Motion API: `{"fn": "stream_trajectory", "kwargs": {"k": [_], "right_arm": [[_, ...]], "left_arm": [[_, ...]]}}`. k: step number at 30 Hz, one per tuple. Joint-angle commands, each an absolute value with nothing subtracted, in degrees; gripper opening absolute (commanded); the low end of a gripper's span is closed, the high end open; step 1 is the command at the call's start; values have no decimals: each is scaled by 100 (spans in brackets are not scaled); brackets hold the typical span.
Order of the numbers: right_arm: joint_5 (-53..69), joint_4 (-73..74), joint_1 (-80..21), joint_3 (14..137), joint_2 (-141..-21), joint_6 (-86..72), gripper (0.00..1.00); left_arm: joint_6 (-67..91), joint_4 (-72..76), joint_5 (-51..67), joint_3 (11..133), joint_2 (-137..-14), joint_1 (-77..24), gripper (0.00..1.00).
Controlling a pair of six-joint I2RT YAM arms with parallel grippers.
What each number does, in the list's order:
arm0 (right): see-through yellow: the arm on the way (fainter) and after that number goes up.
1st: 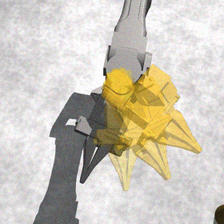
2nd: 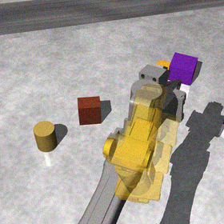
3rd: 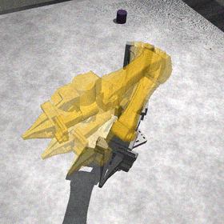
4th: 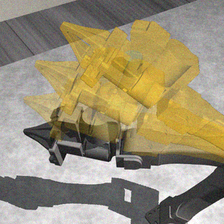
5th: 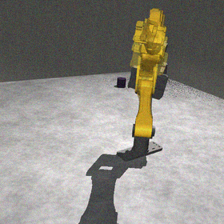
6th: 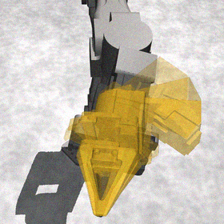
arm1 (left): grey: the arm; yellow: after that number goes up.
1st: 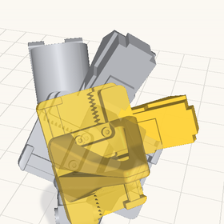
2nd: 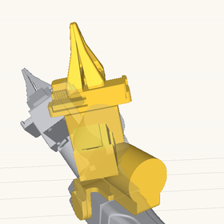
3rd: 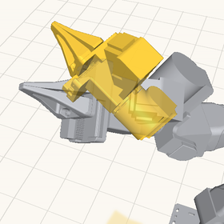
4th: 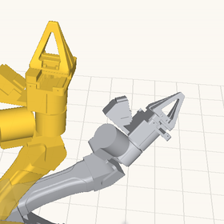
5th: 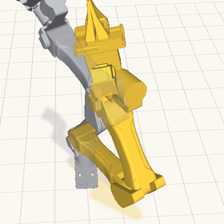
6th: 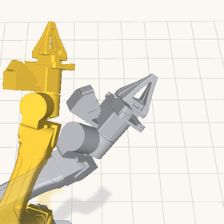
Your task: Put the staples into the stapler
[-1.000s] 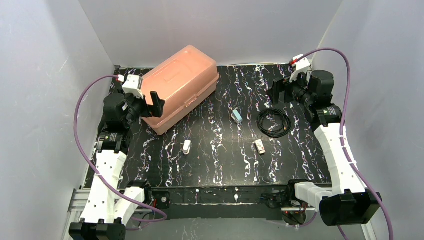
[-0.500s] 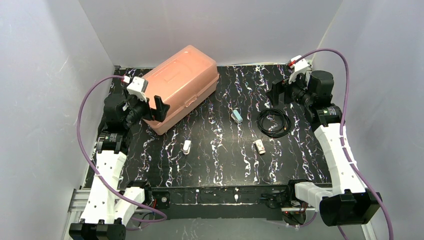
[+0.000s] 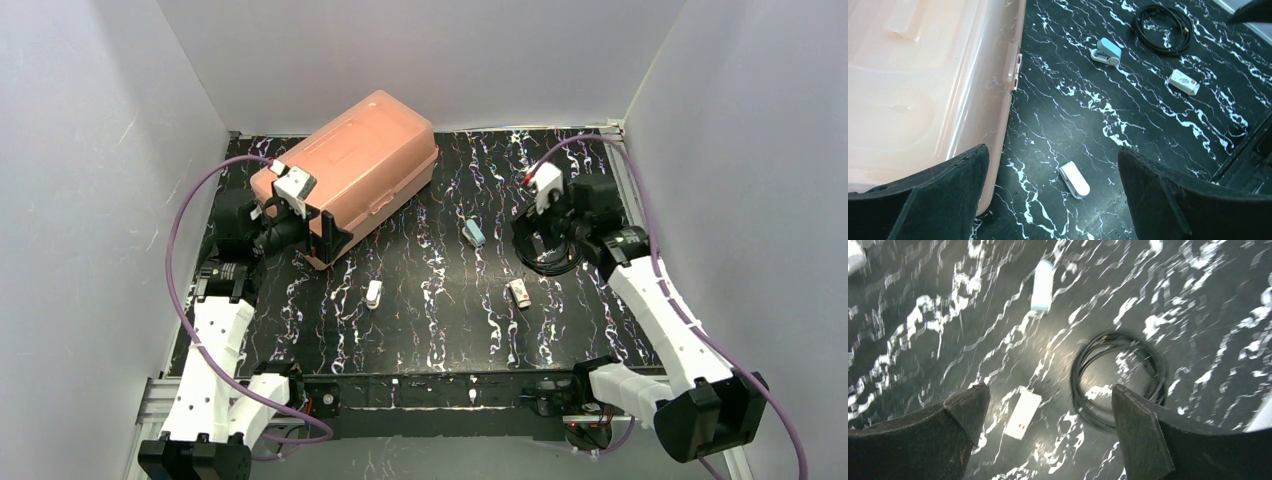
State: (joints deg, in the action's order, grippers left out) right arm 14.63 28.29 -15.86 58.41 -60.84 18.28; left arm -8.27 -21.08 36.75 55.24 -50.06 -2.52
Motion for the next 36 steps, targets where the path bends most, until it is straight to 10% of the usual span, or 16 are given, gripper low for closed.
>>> {"fn": "stream_trajectory", "kwargs": {"k": [1,19,36], "right_arm": [[816,3237,-2238,5312,-6232,2283,99],[844,3515,-2433,5083,-8071,2476,91],[755,3448,-2838,5203,-9014,2619,45]], "left_arm": [[-1250,-2392,3932,5722,-5035,-264,98],[-1133,-2113,3888,5698,-5326,-308,98],[-1127,-1925,3880,5684,-5385,-368,98]]}}
